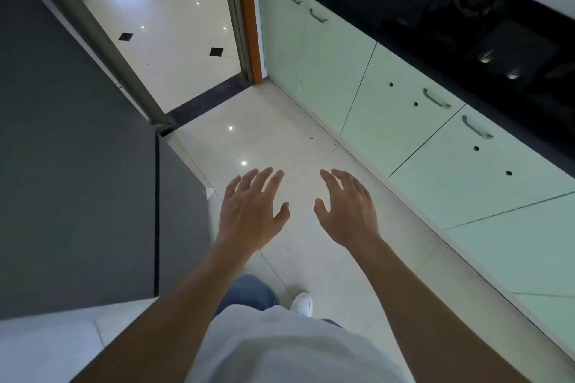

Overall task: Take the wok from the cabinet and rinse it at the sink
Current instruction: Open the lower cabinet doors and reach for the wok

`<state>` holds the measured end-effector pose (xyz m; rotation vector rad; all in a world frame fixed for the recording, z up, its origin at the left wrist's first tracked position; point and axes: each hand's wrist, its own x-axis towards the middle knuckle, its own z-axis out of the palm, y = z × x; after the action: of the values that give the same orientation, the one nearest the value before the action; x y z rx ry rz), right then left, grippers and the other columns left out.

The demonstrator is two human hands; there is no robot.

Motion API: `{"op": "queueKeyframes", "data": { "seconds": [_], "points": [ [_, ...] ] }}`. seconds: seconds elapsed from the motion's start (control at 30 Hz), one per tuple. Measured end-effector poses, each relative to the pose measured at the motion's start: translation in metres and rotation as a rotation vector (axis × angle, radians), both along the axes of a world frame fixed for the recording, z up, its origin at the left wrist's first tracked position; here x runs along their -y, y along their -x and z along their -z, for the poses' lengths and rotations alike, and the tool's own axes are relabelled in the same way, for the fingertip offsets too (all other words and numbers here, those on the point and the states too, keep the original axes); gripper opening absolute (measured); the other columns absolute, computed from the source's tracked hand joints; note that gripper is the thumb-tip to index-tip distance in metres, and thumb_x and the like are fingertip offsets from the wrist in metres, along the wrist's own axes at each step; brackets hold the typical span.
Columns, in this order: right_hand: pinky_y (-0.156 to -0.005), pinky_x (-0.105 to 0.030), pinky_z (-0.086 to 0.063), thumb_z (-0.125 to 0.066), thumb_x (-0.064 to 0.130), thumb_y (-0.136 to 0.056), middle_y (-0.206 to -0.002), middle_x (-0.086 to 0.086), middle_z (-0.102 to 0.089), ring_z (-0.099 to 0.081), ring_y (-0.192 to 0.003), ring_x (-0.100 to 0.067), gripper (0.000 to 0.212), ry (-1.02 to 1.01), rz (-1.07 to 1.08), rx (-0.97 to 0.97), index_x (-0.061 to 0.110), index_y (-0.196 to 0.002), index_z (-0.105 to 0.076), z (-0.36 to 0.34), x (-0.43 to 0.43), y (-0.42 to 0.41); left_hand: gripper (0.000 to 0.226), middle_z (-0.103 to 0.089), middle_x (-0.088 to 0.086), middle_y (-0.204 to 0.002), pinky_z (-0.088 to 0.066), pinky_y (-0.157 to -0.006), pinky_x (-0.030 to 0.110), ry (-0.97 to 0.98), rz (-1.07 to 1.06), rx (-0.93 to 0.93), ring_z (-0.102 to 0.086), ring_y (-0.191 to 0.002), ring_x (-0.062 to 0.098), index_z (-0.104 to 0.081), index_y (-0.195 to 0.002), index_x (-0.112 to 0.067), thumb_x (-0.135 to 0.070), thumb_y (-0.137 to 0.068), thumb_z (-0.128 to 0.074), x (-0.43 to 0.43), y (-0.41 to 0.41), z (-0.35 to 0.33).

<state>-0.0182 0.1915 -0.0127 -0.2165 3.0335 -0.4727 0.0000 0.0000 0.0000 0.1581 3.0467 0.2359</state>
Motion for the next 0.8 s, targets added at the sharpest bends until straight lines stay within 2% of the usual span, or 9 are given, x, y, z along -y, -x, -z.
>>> {"op": "queueKeyframes", "data": {
  "seconds": [0.27, 0.8],
  "points": [
    [-0.113, -0.041, -0.037, -0.058, 0.035, -0.092, -0.147, -0.009, -0.05, -0.047, -0.136, -0.027, 0.057, -0.008, -0.045, 0.038, 0.018, -0.145, -0.045, 0.011, 0.021, 0.09, 0.064, -0.045, 0.002, -0.153, -0.032, -0.115, 0.047, 0.002, -0.028, -0.011, -0.042, -0.14, 0.026, -0.039, -0.146, -0.025, -0.055, -0.09, -0.044, 0.021, 0.087, 0.01],
    [-0.113, -0.041, -0.035, -0.057, 0.033, -0.092, -0.147, -0.01, -0.05, -0.045, -0.137, -0.028, 0.056, -0.013, 0.01, 0.08, 0.017, -0.145, -0.046, 0.001, 0.134, 0.367, 0.063, -0.044, 0.001, -0.153, -0.03, -0.116, 0.044, 0.013, -0.018, 0.005, -0.04, -0.141, 0.025, -0.036, -0.148, -0.027, -0.055, -0.092, -0.044, 0.135, 0.358, 0.004]
  ]
}}
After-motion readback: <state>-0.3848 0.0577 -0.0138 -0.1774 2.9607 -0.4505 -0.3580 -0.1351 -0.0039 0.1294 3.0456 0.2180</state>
